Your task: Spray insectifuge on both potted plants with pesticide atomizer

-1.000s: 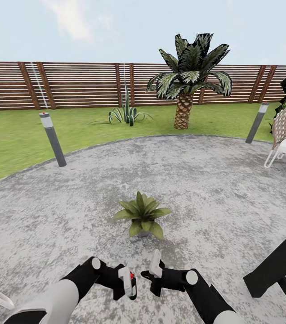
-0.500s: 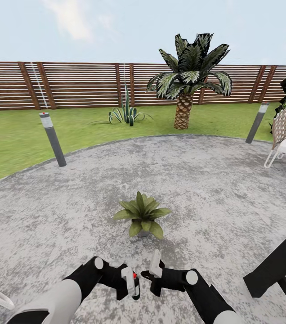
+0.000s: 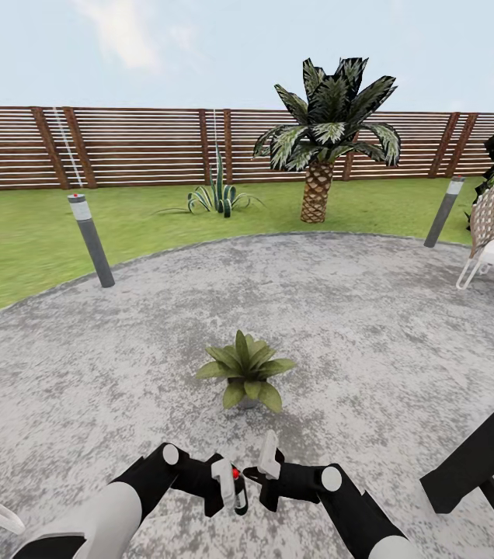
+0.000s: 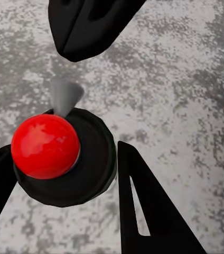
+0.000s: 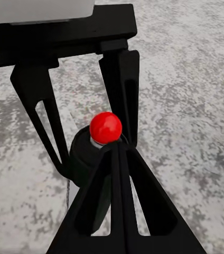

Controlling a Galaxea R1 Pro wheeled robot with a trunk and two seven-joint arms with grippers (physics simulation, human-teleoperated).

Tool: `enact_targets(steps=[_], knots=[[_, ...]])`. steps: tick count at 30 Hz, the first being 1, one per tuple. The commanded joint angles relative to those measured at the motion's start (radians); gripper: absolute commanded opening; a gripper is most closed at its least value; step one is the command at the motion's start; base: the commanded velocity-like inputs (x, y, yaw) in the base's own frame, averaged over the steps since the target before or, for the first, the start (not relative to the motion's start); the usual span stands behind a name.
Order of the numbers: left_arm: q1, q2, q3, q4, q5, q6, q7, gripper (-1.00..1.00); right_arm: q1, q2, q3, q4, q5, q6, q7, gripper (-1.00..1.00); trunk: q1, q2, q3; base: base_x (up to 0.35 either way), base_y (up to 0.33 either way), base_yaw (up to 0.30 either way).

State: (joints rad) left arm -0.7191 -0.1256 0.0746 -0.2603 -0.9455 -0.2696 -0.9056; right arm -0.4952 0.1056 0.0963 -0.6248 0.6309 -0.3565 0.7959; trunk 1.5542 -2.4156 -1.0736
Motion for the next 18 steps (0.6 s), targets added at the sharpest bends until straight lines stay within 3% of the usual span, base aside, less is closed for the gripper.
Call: enact_targets(steps=[1, 18], knots=[[0.0, -0.001, 0.008, -0.001, -0.009, -0.004, -0.005, -1.0, 0.0, 0.0, -0.001, -0.001, 0.009, -0.005, 0.0, -1.0, 0.0, 0.0, -0.001, 0.0, 0.0, 0.0], [0.0, -0.006, 0.008, 0.007, -0.006, -0.025, -0.009, -1.0, 0.0, 0.0, -0.001, -0.002, 0.009, -0.005, 0.0, -1.0, 0.0, 0.0, -0.001, 0.0, 0.0, 0.0]])
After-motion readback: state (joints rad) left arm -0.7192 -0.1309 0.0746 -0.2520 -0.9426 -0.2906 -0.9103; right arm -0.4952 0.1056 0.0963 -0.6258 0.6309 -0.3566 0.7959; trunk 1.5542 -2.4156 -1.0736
